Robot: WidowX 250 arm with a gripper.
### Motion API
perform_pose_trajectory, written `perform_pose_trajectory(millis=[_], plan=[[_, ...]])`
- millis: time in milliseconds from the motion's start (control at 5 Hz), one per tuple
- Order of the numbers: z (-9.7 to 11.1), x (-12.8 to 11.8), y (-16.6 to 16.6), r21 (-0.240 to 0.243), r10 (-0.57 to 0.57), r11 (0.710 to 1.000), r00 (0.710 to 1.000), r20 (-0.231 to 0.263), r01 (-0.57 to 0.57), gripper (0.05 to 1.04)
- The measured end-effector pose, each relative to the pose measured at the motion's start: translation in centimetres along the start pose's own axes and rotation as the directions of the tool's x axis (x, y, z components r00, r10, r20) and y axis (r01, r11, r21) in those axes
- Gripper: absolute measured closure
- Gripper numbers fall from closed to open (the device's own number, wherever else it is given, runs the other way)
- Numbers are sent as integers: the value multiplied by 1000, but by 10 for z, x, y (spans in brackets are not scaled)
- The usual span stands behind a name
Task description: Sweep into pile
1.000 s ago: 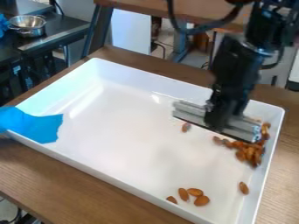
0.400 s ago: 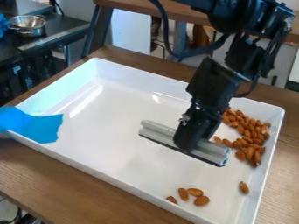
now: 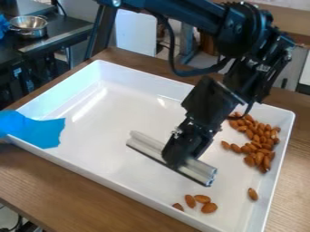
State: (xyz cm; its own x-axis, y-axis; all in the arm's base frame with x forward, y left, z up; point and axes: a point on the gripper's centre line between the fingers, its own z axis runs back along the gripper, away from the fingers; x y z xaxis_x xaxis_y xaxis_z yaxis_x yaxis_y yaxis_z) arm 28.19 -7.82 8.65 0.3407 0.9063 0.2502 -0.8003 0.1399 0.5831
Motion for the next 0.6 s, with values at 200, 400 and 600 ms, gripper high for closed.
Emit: perform_pose_trajectory(millis=[200, 400, 600], plan=[[-15, 2, 1, 29, -12, 999, 1000, 15, 12, 712], [-31, 0, 2, 43, -13, 999, 1000, 26, 12, 712], [-38, -7, 2, 31, -13, 999, 999, 52, 11, 712]])
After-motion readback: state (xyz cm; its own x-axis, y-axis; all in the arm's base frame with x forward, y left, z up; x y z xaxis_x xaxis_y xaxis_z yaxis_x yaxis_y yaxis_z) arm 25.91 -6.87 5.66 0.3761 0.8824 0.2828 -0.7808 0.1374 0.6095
